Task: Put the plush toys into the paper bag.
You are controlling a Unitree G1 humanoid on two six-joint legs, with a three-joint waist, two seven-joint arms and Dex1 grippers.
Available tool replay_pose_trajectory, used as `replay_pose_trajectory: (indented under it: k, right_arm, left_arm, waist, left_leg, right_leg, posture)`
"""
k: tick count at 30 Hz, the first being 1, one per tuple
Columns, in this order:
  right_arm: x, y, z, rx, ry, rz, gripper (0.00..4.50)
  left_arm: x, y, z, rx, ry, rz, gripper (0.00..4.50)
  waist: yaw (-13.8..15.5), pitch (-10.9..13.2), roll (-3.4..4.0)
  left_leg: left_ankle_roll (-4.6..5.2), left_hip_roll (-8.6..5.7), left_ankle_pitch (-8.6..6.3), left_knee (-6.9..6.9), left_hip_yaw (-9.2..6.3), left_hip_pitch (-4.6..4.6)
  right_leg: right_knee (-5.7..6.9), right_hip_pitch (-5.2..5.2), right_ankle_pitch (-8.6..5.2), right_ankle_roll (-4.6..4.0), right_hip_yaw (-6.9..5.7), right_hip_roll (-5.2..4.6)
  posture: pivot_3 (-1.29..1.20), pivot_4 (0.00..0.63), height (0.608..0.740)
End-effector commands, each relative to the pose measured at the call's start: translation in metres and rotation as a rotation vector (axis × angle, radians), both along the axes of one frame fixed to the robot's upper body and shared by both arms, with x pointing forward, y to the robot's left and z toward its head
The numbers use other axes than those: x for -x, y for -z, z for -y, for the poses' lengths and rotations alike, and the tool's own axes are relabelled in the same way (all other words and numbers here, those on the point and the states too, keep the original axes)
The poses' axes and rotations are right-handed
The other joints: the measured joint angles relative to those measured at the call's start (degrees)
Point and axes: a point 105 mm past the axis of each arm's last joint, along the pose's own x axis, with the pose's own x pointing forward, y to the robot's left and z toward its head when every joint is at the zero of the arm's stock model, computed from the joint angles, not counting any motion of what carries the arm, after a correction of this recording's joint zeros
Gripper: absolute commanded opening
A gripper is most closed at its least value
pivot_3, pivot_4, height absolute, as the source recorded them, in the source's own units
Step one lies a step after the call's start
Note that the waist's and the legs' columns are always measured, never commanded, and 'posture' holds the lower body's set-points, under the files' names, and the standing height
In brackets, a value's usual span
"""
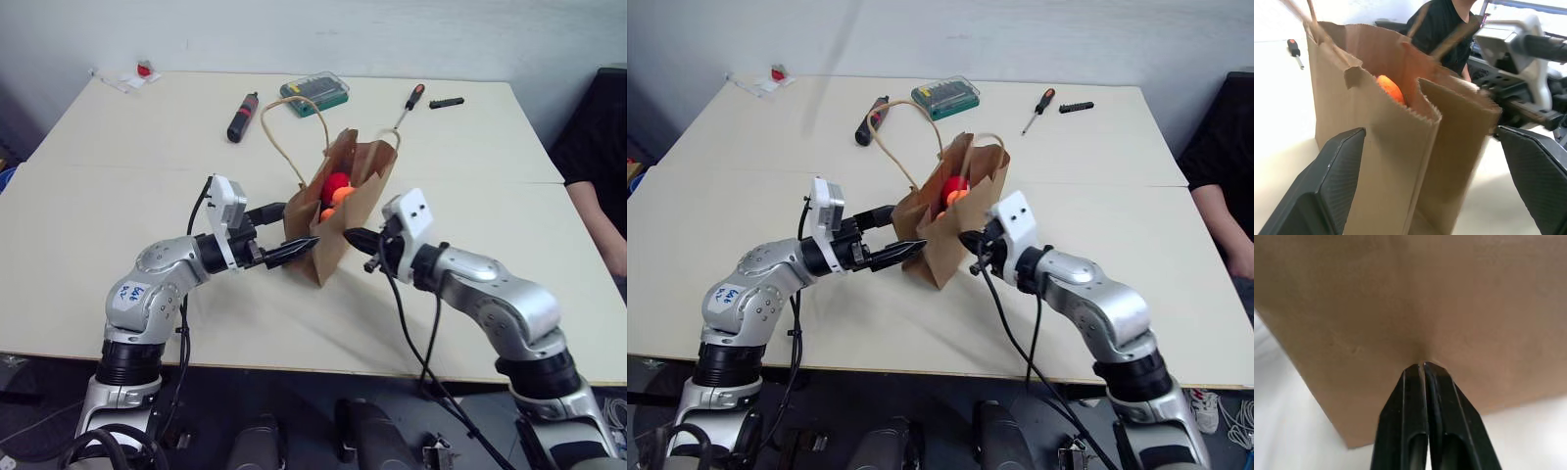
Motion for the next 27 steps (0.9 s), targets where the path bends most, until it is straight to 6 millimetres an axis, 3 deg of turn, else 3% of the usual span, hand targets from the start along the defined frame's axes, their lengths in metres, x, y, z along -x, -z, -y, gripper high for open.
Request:
replay_pose_trajectory:
  k: [1, 4, 7, 14, 19, 20, 23, 27]
  right_arm:
    - [-0.003, -0.008, -0.008, -0.011, -0.015, 0.054, 0.06]
    - [-0.004, -0.007, -0.011, -0.016, -0.021, 0.057, 0.06]
    - [-0.001, -0.004, -0.011, -0.012, -0.028, 0.054, 0.0]
    - [0.013, -0.011, 0.006, -0.026, -0.025, 0.084, 0.0]
    - [0.051, -0.028, 0.047, 0.013, -0.024, 0.141, 0.0]
    - [0.058, -0.032, 0.056, 0.025, -0.016, 0.143, 0.0]
    - [0.089, -0.042, 0.092, 0.07, 0.002, 0.117, 0.64]
    - [0.135, -0.048, 0.132, 0.161, 0.017, 0.043, 2.02]
  left_arm:
    - [-0.007, -0.003, 0.005, -0.004, -0.04, 0.038, 4.5]
    - [-0.016, 0.002, 0.013, -0.015, -0.082, 0.038, 4.5]
    - [-0.032, 0.009, 0.014, -0.012, -0.155, 0.031, 3.88]
    - [-0.047, 0.014, 0.018, -0.01, -0.158, 0.039, 1.62]
    - [-0.035, 0.001, 0.027, 0.007, 0.072, 0.055, 0.09]
    - [-0.032, -0.001, 0.029, 0.005, 0.13, 0.054, 0.04]
    - [-0.019, -0.008, 0.037, -0.009, 0.335, 0.027, 0.0]
    - [-0.007, -0.008, 0.054, -0.042, 0.578, 0.007, 0.0]
  waist:
    - [0.0, 0.0, 0.0]
    - [-0.1, 0.0, 0.0]
    - [-0.1, 0.0, 0.0]
    - [-0.1, 0.0, -0.01]
    - [0.7, 0.0, -0.01]
    - [1.1, 0.0, -0.01]
    - [1.7, 0.0, -0.01]
    - [2.5, 0.0, -0.01]
  left_leg:
    - [0.01, 0.0, -0.01, 0.0, 0.0, 0.0]
    - [0.01, 0.0, -0.01, 0.0, 0.0, 0.0]
    - [0.01, 0.0, -0.01, 0.0, 0.01, 0.0]
    - [0.01, 0.01, -0.01, -0.01, 0.01, 0.0]
    - [0.01, -0.01, -0.02, -0.01, -0.02, -0.02]
    - [0.01, 0.0, -0.02, -0.01, -0.02, -0.03]
    - [0.05, -0.02, -0.05, 0.01, -0.03, -0.04]
    - [0.13, -0.06, -0.1, 0.02, -0.04, 0.06]
  right_leg:
    - [0.0, 0.0, 0.0, 0.0, 0.0, 0.0]
    - [0.02, 0.01, 0.0, 0.0, -0.01, 0.0]
    - [0.04, 0.01, 0.0, 0.0, -0.02, 0.01]
    - [0.02, 0.0, 0.0, 0.0, -0.05, 0.02]
    - [0.0, 0.02, 0.0, 0.0, -0.1, 0.02]
    - [-0.04, 0.02, 0.0, 0.0, -0.11, 0.04]
    - [-0.13, 0.07, 0.0, 0.01, -0.14, 0.06]
    - [-0.45, 0.25, 0.02, 0.04, -0.14, 0.14]
  posture:
    - [0.0, 0.15, 0.74]
    - [0.0, 0.15, 0.74]
    - [0.0, 0.15, 0.74]
    - [0.0, 0.15, 0.74]
    - [0.0, 0.15, 0.74]
    - [0.0, 0.15, 0.74]
    - [0.0, 0.15, 0.74]
    - [0.0, 0.15, 0.74]
